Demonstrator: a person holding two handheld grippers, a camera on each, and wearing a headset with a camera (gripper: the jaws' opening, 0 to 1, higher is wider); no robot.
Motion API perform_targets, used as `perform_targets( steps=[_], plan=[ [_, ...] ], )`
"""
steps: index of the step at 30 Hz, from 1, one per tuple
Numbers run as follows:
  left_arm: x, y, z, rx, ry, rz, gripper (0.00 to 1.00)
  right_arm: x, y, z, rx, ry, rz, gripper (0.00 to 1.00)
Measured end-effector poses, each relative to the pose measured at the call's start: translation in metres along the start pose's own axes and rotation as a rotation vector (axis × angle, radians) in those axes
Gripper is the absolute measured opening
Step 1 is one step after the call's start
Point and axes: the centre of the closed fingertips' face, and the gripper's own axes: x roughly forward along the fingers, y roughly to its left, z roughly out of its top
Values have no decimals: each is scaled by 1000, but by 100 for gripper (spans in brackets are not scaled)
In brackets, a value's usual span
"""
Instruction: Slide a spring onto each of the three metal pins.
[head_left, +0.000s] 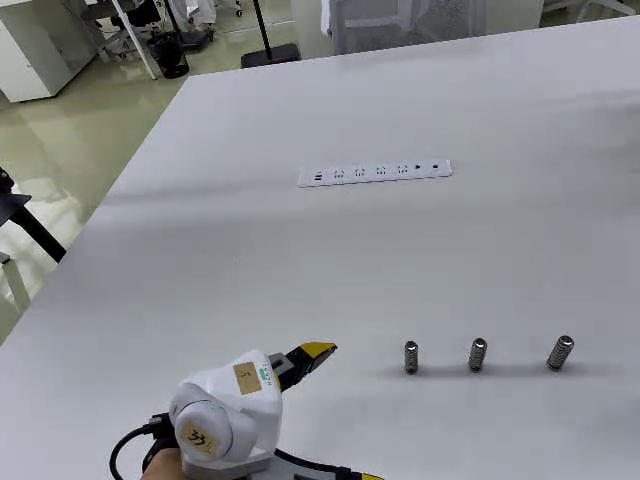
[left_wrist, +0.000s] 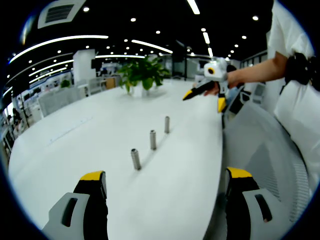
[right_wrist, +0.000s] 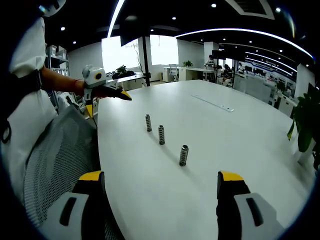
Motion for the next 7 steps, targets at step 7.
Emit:
perform_targets(
  steps=[7],
  plan=[
    [0, 0, 1, -1, -3, 0, 100, 1, 0, 0, -2, 1, 2, 94]
  ],
)
